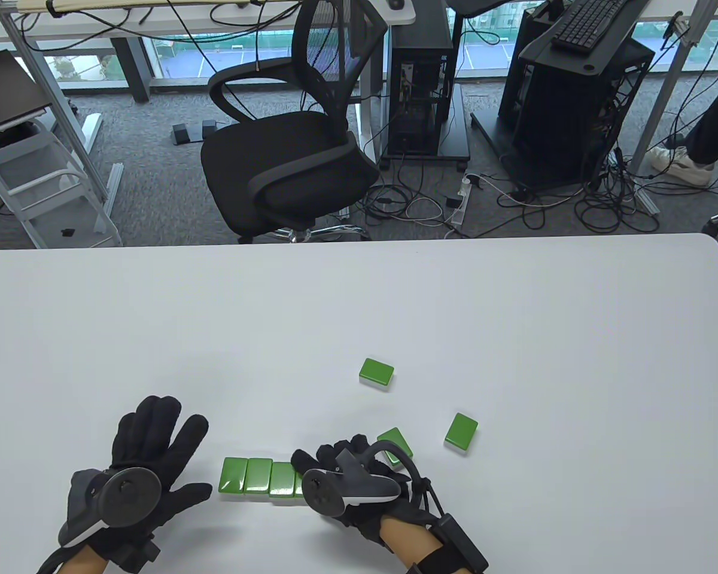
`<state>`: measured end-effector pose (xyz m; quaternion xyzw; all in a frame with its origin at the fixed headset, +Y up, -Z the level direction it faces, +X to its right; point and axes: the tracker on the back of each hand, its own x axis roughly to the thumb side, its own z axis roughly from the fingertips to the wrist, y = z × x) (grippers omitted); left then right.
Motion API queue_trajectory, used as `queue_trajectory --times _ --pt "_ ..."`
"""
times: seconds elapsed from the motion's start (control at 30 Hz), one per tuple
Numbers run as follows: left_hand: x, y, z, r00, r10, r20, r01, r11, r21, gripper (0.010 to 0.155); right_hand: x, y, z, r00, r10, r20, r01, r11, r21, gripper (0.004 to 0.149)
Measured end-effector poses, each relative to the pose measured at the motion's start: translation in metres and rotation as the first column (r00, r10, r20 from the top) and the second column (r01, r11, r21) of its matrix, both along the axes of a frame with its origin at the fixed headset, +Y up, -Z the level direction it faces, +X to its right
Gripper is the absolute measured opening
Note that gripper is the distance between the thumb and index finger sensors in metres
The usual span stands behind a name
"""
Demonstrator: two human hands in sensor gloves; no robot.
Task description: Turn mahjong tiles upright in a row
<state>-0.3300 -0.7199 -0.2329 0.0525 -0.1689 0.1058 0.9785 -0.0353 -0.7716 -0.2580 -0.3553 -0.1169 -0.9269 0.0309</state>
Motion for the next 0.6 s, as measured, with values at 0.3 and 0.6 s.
queue_trajectory --times 0.3,0.6 --pt "0.000 0.003 0.001 1.000 -0.015 -0.008 0.016 1.000 0.021 0.091 0.020 0.044 -0.013 0.989 -0.120 0.082 0.127 0.989 -0.081 0.084" --pt "0.001 0.003 0.002 1.000 -0.017 -0.004 0.017 1.000 0.018 0.091 0.059 0.052 -0.033 0.973 0.108 0.202 -0.098 0.993 -0.062 0.083"
